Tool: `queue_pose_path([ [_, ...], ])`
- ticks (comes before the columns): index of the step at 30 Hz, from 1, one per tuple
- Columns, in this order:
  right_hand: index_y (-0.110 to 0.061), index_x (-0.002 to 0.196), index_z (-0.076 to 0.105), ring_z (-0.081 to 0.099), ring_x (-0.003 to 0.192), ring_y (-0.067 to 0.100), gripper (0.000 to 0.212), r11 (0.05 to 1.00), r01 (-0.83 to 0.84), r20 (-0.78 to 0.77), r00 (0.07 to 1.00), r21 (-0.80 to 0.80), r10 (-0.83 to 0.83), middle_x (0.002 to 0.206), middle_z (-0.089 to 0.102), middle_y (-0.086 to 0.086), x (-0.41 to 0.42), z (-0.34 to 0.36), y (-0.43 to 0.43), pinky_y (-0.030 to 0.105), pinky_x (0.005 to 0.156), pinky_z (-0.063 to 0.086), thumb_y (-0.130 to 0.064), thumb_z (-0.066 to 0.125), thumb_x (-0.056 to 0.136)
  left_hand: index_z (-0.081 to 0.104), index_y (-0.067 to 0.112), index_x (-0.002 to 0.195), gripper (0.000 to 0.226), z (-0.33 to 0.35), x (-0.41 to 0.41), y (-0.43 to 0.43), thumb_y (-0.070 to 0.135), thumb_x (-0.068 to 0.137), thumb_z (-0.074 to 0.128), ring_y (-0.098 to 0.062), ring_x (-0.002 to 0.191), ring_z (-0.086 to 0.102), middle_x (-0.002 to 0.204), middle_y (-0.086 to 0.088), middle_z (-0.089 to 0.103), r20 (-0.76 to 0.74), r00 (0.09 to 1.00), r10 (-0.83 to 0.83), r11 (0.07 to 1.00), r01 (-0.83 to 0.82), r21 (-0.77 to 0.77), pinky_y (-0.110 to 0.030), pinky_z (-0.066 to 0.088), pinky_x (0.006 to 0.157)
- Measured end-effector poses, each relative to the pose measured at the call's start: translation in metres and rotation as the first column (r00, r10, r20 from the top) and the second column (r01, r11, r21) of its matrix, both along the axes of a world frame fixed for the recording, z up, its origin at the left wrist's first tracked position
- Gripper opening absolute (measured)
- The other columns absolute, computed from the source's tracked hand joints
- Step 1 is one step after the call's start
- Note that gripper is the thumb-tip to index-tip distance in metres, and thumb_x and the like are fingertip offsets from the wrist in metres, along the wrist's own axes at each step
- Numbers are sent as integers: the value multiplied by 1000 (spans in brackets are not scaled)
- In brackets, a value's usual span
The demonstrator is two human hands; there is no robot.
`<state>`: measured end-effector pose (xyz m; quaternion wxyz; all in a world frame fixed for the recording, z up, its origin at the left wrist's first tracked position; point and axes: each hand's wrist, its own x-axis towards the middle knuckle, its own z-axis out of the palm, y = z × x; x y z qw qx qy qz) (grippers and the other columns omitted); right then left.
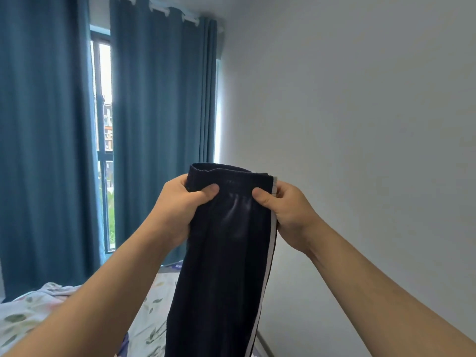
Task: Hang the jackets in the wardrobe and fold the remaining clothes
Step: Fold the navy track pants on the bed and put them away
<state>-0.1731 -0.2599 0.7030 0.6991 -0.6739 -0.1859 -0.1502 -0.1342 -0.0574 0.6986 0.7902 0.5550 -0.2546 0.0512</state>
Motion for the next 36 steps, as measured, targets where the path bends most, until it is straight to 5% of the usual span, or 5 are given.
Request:
queue_pose_path([
  [10,-16,89,79,75,82,26,11,1000,5,19,1000,-7,-5,93,76,13,-19,-2,-37,29,65,59,-13,69,90,77,13,84,8,-4,-24,-22,8,87,71,-25,84,74,92,-12,76,59,995,78,990,-84,116,-30,59,69],
  [22,7,101,72,74,88,29,32,971,-234,-333,913,42,234,100,74,19,1,-20,-144,29,65,59,-17,75,81,71,1,92,14,-34,-34,-127,14,90,67,-22,70,73,89,-14,75,-434,899,60,997,-32,72,-30,58,56],
  [30,-8,98,74,75,86,26,11,983,-166,-425,897,-78,118,95,77,11,89,-141,-169,34,74,60,-10,72,88,71,6,103,14,-156,34,-159,9,89,70,-27,95,73,101,-11,76,-367,858,360,921,-264,288,-35,58,79],
  [34,-13,88,73,74,74,17,11,986,-95,-576,818,-135,1,82,77,4,135,-234,-160,23,61,58,-3,74,84,73,16,94,13,-245,66,-159,10,83,78,-21,90,73,90,-1,77,-406,778,480,851,-299,431,-23,58,69],
  [36,-12,89,73,74,81,19,11,977,-72,-631,772,-198,-71,87,76,6,159,-283,-154,26,70,59,-3,76,82,73,17,90,12,-287,86,-158,10,83,78,-23,88,73,90,-3,76,-416,743,525,806,-276,524,-31,59,74],
])
